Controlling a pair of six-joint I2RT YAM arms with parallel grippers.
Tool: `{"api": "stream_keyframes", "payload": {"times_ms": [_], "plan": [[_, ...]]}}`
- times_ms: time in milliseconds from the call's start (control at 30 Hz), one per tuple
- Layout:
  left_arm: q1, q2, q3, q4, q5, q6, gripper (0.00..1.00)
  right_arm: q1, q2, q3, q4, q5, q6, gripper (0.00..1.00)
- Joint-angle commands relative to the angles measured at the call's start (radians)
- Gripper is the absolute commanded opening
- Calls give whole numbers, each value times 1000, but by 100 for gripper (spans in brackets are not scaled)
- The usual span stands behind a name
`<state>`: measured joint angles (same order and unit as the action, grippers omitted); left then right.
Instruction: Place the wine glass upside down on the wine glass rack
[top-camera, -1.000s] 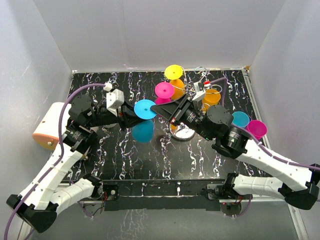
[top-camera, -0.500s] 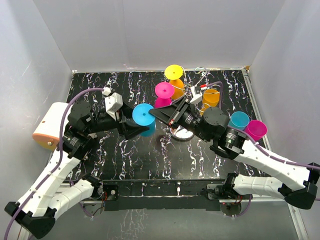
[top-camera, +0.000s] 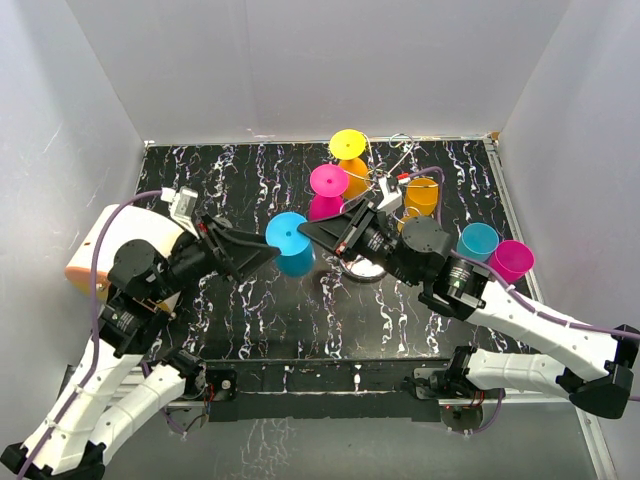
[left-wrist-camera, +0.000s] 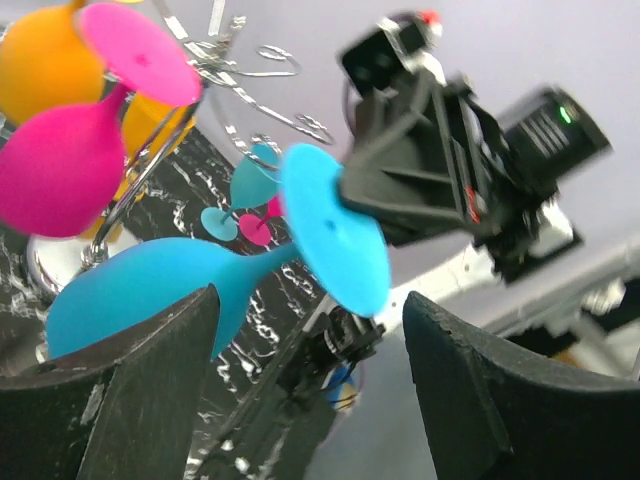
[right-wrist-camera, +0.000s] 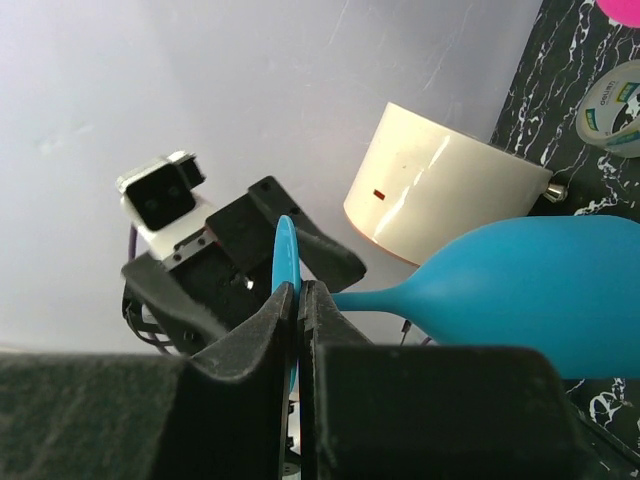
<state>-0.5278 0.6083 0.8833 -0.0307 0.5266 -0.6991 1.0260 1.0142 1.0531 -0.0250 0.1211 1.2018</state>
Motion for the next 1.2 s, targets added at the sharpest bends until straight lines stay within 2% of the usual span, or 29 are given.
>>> {"api": "stream_keyframes", "payload": {"times_ms": [0,100,233,500,567,667,767,900,933,1000,1100,1167], "plan": [[-4,28,30,-110,-211,-293,72,0,-26,-1,56,2,-16,0],[-4,53,67,-91,-178,-323,70,0,-33,-9,47,2,-14,0],[-3,99,137,-117,-164,-356,60,0,-39,-20,54,-8,-11,0],[-4,160,169,-179,-136,-358,29,0,-55,-39,43,2,-4,0],[-4,166,162,-193,-122,-376,27,0,-63,-47,43,9,-1,0],[-3,169,131,-157,-76,-397,30,0,-59,-46,43,11,-2,0],[-3,166,113,-128,-52,-410,29,0,-48,-42,46,6,-3,0],[-4,171,110,-106,-34,-409,19,0,-48,-48,46,5,-3,0],[-4,173,109,-104,-30,-411,15,0,-47,-49,46,6,-2,0],[-4,177,113,-140,-46,-417,0,0,-46,-50,46,8,-3,0],[-4,184,125,-205,-79,-414,0,0,-45,-49,38,11,-4,0],[-4,191,125,-221,-82,-416,0,0,-47,-45,15,24,3,13]]}}
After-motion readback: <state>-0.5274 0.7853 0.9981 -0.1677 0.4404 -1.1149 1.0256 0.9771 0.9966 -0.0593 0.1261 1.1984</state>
